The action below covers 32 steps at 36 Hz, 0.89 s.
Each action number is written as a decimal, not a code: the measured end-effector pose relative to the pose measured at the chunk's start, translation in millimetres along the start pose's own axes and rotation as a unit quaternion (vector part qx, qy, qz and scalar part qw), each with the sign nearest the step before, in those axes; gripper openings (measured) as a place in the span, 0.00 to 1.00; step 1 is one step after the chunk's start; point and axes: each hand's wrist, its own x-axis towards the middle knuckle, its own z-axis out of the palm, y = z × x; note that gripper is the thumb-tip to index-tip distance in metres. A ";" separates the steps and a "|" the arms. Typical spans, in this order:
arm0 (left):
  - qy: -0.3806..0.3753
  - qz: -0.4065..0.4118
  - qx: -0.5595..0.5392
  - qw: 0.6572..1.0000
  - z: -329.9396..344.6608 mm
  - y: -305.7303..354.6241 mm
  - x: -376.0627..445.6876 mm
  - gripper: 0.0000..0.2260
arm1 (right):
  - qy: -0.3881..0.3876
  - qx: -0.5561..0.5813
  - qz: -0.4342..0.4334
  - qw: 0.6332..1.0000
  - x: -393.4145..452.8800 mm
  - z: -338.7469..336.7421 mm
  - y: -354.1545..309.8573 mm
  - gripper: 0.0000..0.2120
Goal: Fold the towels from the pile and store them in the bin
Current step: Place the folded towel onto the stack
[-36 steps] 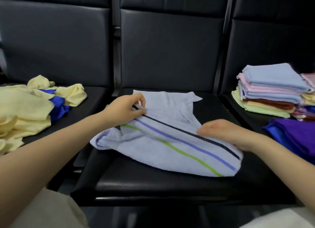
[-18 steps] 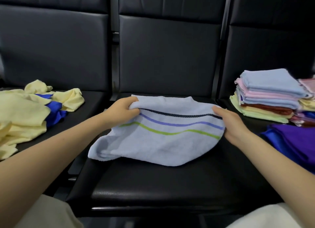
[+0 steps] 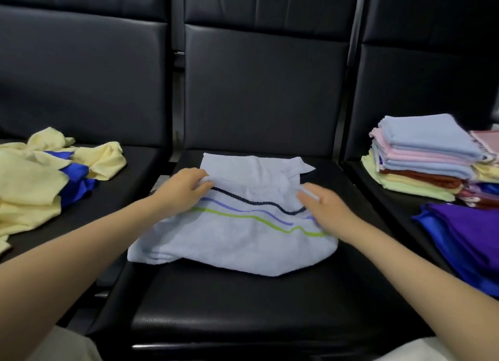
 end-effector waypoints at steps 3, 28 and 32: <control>-0.022 0.027 0.046 0.998 10.7 2.4 -3.0 0.13 | -0.100 -0.200 -0.082 0.971 0.3 11.5 -1.3 0.11; -0.034 -0.167 -0.333 0.928 -43.6 35.9 -8.9 0.09 | 0.142 0.491 0.178 0.841 -0.3 -47.8 -9.4 0.10; 0.006 -0.196 -0.279 0.940 -27.4 22.3 10.1 0.10 | 0.194 0.386 0.189 0.882 13.3 -36.3 10.3 0.04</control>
